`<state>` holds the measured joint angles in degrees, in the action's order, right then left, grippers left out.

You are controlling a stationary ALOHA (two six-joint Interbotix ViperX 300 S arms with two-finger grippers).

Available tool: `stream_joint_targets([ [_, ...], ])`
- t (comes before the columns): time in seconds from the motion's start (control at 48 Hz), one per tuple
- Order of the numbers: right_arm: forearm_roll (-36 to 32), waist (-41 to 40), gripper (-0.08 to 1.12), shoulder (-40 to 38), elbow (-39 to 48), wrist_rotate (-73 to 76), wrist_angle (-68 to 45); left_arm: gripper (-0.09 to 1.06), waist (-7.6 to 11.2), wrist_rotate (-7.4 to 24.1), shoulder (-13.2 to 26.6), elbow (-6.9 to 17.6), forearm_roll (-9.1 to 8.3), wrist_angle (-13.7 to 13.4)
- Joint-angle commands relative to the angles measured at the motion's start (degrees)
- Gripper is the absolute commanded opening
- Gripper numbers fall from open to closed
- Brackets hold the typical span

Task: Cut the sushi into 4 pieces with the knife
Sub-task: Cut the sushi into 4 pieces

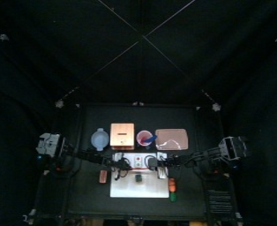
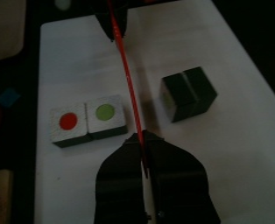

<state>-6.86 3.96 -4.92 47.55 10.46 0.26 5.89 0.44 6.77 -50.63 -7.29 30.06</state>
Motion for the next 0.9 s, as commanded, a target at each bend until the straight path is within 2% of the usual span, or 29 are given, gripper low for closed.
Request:
stream_joint_targets([
  [0.021,0.26,0.97,0.10,-2.99,-1.85,0.00,-0.97,0.24,2.55,0.18,-2.29,2.29,-0.09,0.79],
  [0.104,0.35,1.93,0.10,-3.25,-1.93,0.00,-0.97,0.24,4.04,0.18,-2.29,2.37,0.09,0.79],
  [0.208,0.35,2.64,0.10,-3.52,-2.11,0.00,-0.97,0.24,4.92,0.09,-2.46,2.37,0.18,0.88],
  [0.583,1.05,2.90,0.10,-3.16,-1.76,0.00,-0.97,0.24,6.77,-0.09,-3.16,2.37,0.44,1.14],
  [0.792,0.88,2.90,0.10,-3.69,-1.85,-0.09,-0.97,0.24,6.86,0.09,-4.48,2.37,0.53,1.14],
  [0.896,1.14,3.16,0.10,-3.34,-1.58,0.00,-1.14,0.24,7.47,0.00,-4.48,2.37,0.53,1.14],
])
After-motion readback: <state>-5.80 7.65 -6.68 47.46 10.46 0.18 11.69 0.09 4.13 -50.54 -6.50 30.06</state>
